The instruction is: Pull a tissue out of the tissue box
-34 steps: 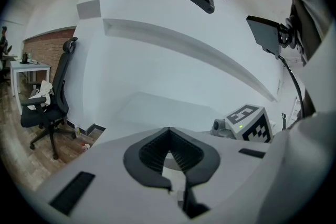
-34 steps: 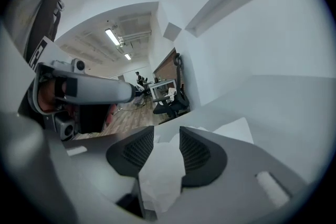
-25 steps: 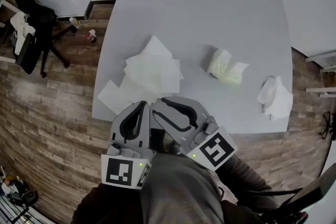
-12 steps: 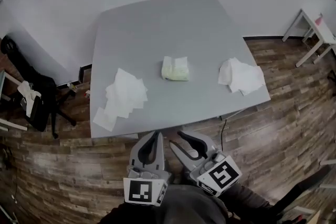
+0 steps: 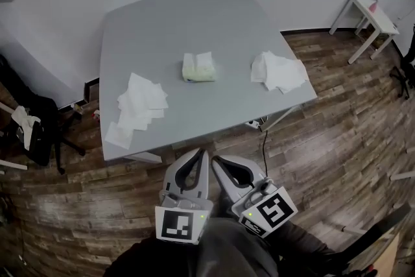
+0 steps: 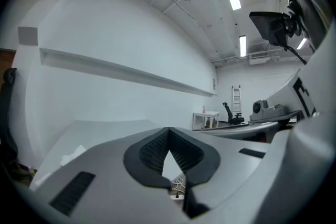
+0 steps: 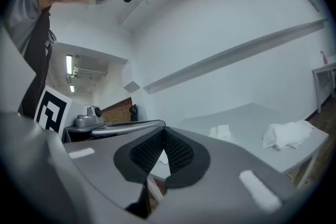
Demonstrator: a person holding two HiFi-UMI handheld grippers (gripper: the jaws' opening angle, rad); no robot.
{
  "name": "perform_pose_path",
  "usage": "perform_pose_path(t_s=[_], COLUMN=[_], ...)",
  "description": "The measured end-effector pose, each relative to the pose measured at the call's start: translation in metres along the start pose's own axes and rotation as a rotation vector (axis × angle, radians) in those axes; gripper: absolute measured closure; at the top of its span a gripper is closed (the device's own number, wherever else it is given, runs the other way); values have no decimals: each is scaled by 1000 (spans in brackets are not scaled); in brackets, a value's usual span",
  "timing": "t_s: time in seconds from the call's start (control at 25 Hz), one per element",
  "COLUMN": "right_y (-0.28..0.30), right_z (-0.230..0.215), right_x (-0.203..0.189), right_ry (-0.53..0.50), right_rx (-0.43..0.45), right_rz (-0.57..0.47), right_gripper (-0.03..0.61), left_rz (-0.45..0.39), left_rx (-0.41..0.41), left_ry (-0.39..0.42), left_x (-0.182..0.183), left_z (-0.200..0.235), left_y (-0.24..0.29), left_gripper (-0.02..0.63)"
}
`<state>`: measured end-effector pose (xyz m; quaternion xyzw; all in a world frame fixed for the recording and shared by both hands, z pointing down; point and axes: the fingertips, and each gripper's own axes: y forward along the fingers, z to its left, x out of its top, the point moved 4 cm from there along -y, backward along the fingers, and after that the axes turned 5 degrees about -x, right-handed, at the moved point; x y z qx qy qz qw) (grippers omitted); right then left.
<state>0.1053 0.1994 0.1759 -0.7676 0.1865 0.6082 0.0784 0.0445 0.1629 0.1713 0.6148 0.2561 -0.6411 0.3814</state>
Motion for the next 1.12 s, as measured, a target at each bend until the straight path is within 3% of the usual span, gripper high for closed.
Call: perform_pose_path(t_s=[0.56,0.76,1.12], right_y=[-24,-21,-33], right_z=[9,11,10], right_x=[24,23,22], right_ry=[-59,-67,-64], right_rx=[-44,-35,-55], right_rz=[-68,-77,-73], right_gripper=[578,578,578], left_rz=[-8,-62,-52], left_rx=[-69,-44,-58], left_ry=[56,63,60], left_x=[18,23,21], left_z=[-24,-22,-34], left_y=[-13,-13,-15], left_gripper=[615,615,615])
